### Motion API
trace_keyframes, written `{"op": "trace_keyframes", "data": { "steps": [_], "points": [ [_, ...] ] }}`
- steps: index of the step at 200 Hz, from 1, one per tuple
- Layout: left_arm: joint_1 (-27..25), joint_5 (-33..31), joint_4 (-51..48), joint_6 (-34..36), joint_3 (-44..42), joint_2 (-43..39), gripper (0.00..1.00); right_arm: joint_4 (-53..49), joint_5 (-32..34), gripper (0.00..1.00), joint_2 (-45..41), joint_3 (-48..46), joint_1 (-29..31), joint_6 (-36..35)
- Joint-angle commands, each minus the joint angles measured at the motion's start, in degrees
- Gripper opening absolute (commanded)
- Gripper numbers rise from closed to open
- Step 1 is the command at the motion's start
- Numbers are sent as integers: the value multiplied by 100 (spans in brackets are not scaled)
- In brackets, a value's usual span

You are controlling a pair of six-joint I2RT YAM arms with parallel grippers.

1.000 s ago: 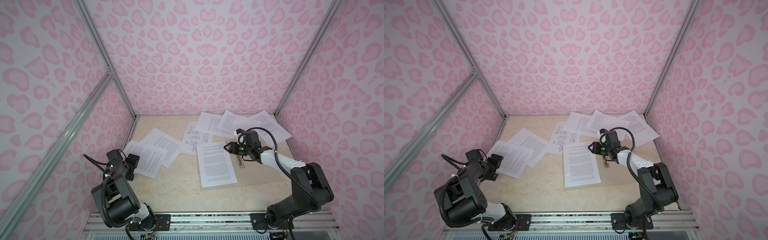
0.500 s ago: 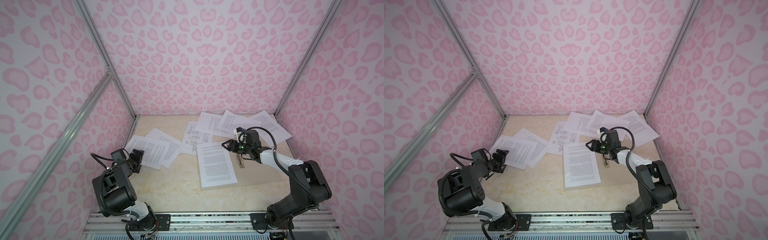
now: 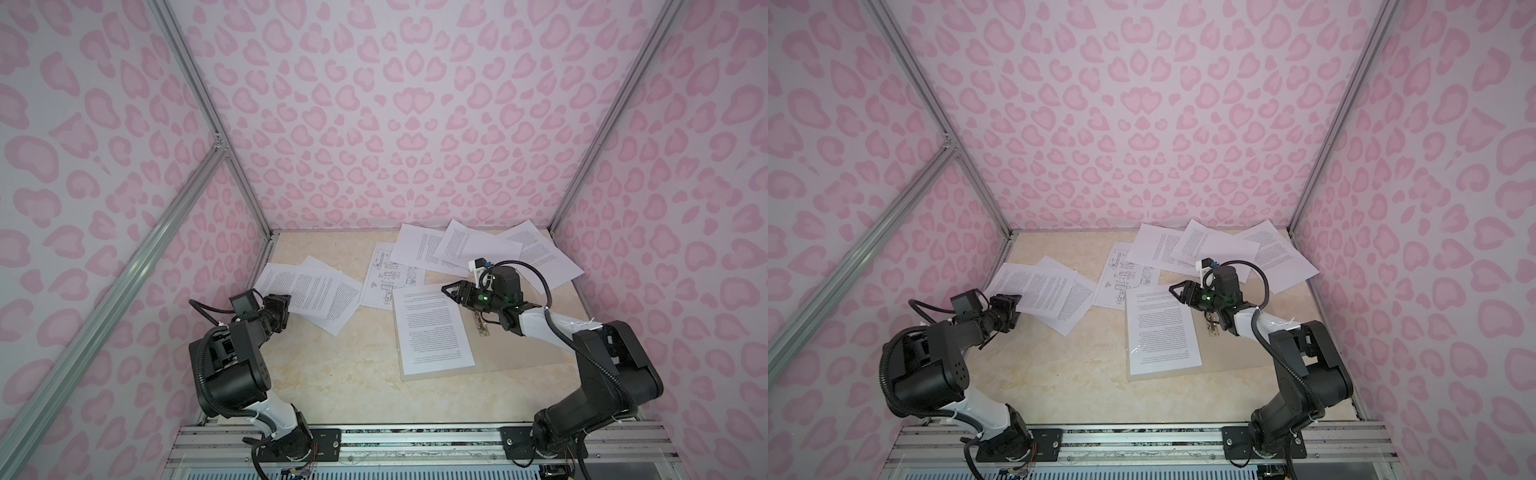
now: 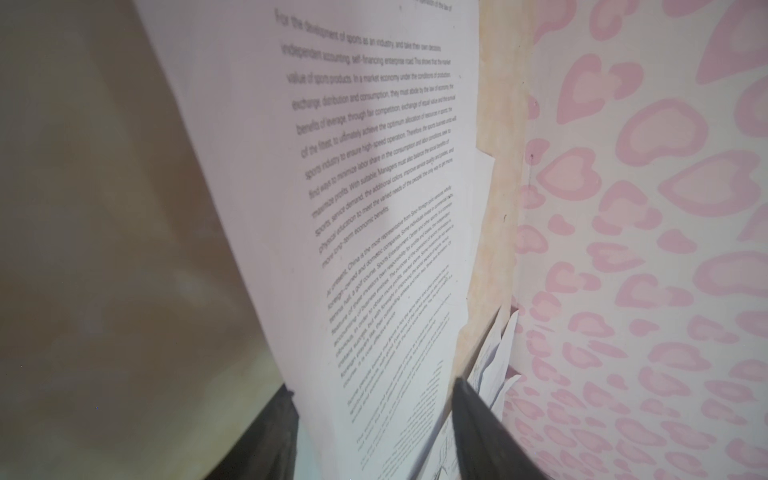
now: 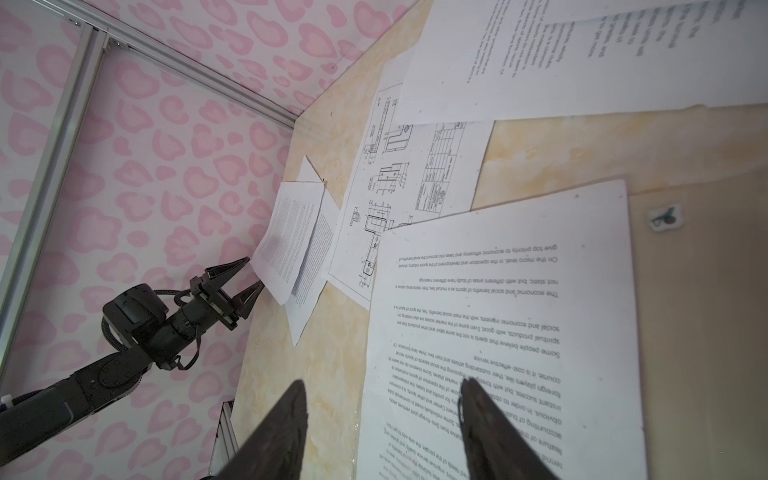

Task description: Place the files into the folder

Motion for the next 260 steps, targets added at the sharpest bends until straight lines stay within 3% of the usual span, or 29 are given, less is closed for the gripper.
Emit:
{"op": "trace_keyframes", "data": {
  "steps": [1, 26, 61, 90, 109, 140, 171, 195, 223, 260],
  "points": [
    [-14, -69, 448, -268, 72, 187, 47, 402, -55, 59, 42, -77, 12, 192],
    [-23, -47, 784, -506, 103, 469, 37, 432, -107, 59, 54, -101, 12, 230],
    [-38, -177, 979, -771, 195, 720, 4, 153, 7, 59, -173, -122, 5, 98],
    [-45, -132, 706, -465, 567, 477, 4, -368, 311, 65, -641, -86, -53, -389],
    [-567, -137, -283, 237, 1087, -105, 4, -618, 544, 77, -926, -73, -175, -619],
    [-1634, 39, -2520, 1706, 2484, -685, 4, -781, 578, 86, -1196, -16, -631, -738],
    [-2721, 639, -3622, 2596, 3632, -806, 4, -494, 539, 97, -1160, 115, -979, -654],
    [-3426, 1326, -3834, 2678, 4401, -624, 4, -53, 213, 97, -777, 347, -1114, -460],
    [-4337, 1805, -3537, 2270, 5116, -221, 4, 876, -216, 97, -353, 477, -1152, 35],
    [-5321, 2185, -3013, 1647, 6011, 478, 4, 3063, -665, 97, 265, 446, -1139, 1217]
  ]
}}
